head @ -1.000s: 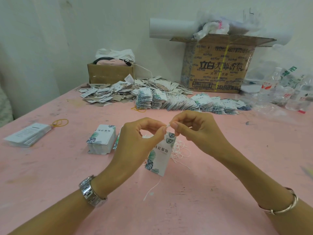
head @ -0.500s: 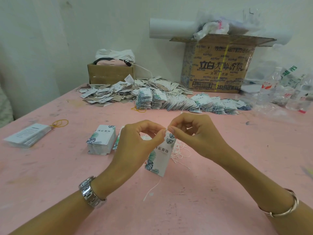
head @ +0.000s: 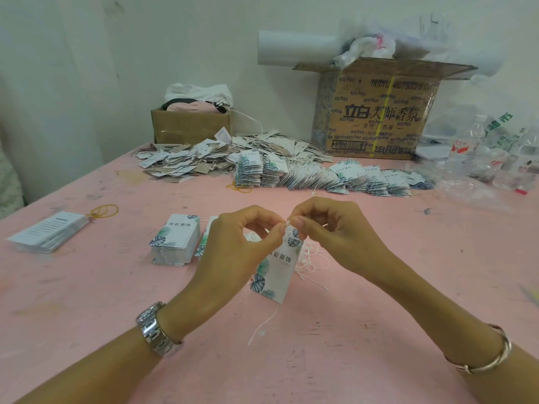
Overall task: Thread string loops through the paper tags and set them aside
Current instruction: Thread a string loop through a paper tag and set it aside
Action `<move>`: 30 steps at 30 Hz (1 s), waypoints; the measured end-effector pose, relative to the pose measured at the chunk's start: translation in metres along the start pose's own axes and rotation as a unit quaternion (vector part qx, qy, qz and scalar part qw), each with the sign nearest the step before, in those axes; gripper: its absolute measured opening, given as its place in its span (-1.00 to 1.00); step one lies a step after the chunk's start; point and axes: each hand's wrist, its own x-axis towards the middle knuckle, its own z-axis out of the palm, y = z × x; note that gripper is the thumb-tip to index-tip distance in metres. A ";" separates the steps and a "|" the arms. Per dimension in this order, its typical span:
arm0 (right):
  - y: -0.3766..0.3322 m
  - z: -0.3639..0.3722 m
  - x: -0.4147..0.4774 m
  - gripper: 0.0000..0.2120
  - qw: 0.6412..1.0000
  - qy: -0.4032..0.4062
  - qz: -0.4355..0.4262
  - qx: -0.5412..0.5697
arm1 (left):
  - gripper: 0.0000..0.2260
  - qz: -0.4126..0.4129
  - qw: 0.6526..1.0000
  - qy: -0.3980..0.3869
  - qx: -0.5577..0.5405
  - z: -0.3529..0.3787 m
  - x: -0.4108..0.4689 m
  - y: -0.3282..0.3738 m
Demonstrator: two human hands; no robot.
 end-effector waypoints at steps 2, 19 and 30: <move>0.000 0.001 0.000 -0.95 1.000 0.001 0.001 0.006 | -0.93 0.002 1.000 -0.001 0.000 0.000 0.000 0.000; 0.002 0.005 -0.003 -0.96 0.997 0.031 -0.041 -0.064 | -0.94 0.002 1.000 0.007 0.023 0.000 -0.002 0.001; -0.005 0.000 -0.001 -0.94 0.998 -0.022 0.030 0.045 | -0.96 0.078 0.992 -0.047 0.085 -0.008 0.000 0.009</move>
